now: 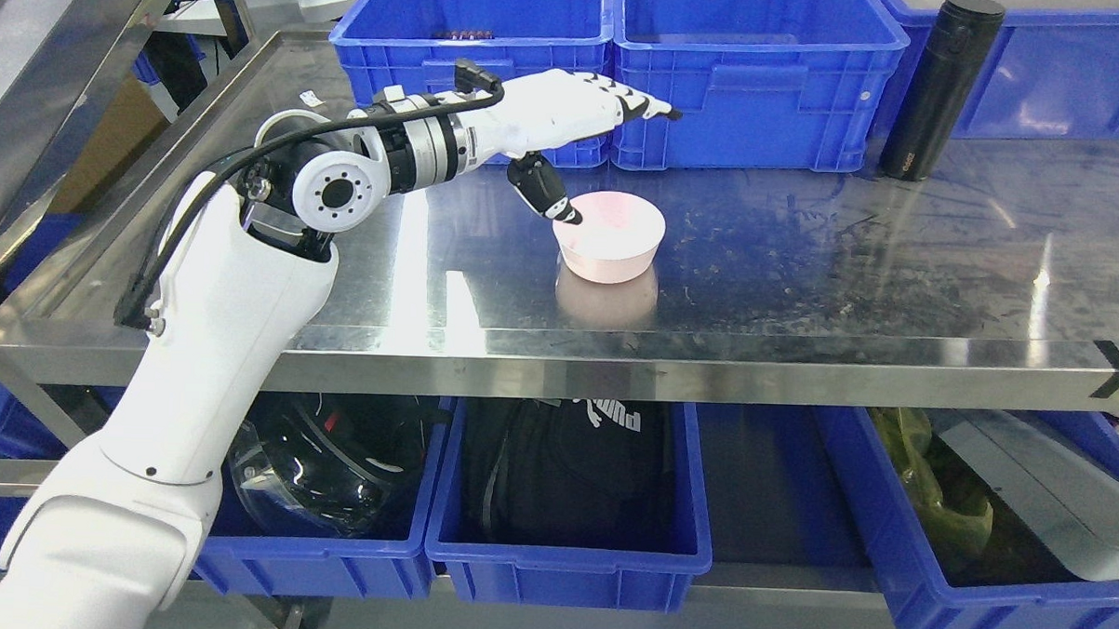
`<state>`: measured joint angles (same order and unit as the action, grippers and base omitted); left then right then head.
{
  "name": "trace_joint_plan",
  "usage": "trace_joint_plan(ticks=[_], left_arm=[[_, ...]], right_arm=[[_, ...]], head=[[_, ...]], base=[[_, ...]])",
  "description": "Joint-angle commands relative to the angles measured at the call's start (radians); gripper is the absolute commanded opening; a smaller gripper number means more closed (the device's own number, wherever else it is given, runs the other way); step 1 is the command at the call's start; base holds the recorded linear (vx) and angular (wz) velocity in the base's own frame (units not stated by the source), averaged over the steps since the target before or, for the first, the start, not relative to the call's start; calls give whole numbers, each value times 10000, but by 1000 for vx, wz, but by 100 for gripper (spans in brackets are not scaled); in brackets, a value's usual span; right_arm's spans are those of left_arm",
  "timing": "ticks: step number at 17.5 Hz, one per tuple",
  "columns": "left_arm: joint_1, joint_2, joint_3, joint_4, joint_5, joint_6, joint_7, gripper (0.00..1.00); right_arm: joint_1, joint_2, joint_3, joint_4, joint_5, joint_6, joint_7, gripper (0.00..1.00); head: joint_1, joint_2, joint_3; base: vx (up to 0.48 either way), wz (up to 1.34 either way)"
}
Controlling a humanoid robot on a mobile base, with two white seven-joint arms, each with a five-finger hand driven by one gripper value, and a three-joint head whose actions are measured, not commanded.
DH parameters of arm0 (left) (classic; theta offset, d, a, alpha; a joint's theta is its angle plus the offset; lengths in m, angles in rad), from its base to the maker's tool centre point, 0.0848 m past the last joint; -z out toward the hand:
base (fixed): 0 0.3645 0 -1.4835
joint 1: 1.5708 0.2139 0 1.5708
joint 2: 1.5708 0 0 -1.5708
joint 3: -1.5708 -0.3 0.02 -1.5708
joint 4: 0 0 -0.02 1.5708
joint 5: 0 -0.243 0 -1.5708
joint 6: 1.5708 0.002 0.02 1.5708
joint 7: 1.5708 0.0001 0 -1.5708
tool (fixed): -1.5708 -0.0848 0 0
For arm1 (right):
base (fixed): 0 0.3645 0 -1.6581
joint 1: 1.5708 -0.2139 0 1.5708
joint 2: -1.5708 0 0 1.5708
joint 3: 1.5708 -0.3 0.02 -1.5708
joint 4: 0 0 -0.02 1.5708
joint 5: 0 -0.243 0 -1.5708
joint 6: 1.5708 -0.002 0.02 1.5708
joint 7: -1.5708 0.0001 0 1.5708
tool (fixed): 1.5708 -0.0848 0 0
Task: Stack pink IKEA bowl on shelf middle layer
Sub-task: 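Reach the left hand toward the pink bowl on the steel table, then grasp the pink bowl's rim with the left hand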
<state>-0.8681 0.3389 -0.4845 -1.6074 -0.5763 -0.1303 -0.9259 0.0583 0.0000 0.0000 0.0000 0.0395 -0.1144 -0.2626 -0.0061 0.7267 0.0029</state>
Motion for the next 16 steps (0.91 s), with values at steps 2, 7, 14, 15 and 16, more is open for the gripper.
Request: trace_joint_plan(ticks=[2, 7, 14, 15, 16], left_arm=[[-615, 922, -2043, 351, -985, 60, -1003, 94], [-646, 309, -2073, 1561, -1308, 60, -1111, 91], [-905, -1592, -1982, 3877, -1523, -184, -866, 89], [-937, -1868, -1875, 4229, -1523, -368, -789, 89], [-1013, -2083, -1661, 4505, -1523, -460, -773, 89]], right_arm=[[0, -175, 46, -175, 3, -6, 3, 100], [0, -175, 46, -175, 3, -6, 3, 100], [0, -175, 46, -175, 3, -6, 3, 100], [0, -175, 46, -175, 3, -6, 3, 100], [0, -175, 46, -175, 3, -6, 3, 100]], head=[[0, 0, 0], [0, 0, 0], [0, 0, 0], [0, 0, 0], [0, 0, 0]], base=[[0, 0], [0, 0], [0, 0], [0, 0], [0, 0]])
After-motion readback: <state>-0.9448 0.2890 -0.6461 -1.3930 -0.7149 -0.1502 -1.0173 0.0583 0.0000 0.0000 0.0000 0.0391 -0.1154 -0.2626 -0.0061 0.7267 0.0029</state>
